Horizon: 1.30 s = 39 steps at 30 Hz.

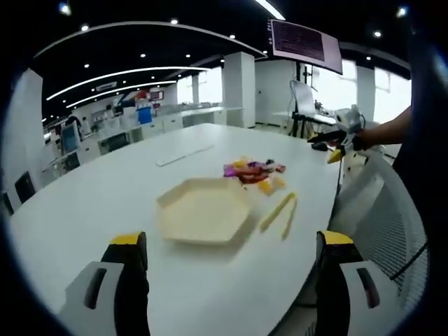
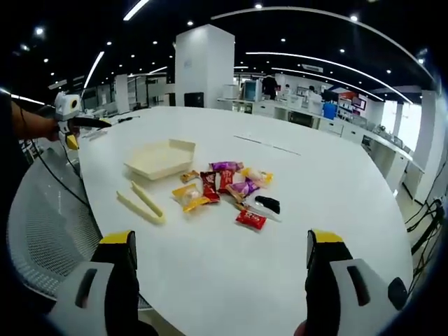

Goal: Place the target food into the container with the food tongs after gripping and lifting it, then release it inside without dropping or visibly crushing the food.

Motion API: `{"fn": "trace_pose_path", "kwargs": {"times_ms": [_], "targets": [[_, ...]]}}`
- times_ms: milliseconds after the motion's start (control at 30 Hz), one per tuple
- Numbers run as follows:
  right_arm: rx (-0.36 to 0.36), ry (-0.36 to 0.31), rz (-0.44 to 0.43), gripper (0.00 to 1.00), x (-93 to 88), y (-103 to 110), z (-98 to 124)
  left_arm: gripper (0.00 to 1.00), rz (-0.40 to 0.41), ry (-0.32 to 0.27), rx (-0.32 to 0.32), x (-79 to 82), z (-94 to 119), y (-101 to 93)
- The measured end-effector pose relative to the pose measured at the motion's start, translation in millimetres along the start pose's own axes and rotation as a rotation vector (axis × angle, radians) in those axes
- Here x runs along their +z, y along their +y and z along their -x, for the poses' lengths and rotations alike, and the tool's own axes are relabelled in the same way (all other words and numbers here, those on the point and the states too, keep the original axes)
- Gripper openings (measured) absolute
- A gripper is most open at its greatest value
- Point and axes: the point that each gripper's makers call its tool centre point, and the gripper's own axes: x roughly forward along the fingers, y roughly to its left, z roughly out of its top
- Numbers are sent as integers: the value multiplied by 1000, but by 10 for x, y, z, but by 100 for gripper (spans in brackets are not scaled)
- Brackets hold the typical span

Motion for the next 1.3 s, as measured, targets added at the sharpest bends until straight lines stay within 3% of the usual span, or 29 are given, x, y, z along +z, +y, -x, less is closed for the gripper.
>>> {"fn": "trace_pose_path", "kwargs": {"times_ms": [567,767,933,1300], "targets": [[26,0,22,100,24,88,-20,90,-167,4,-209,304,-566,-521],[27,-4,23,100,34,95,-17,85,-232,56,-287,224,-756,-732],[29,-4,20,100,10,113,-6,82,-249,69,-322,187,-866,-804],[25,-1,3,100,-47,120,23,67,-293,173,-398,-81,-1096,-941]]}}
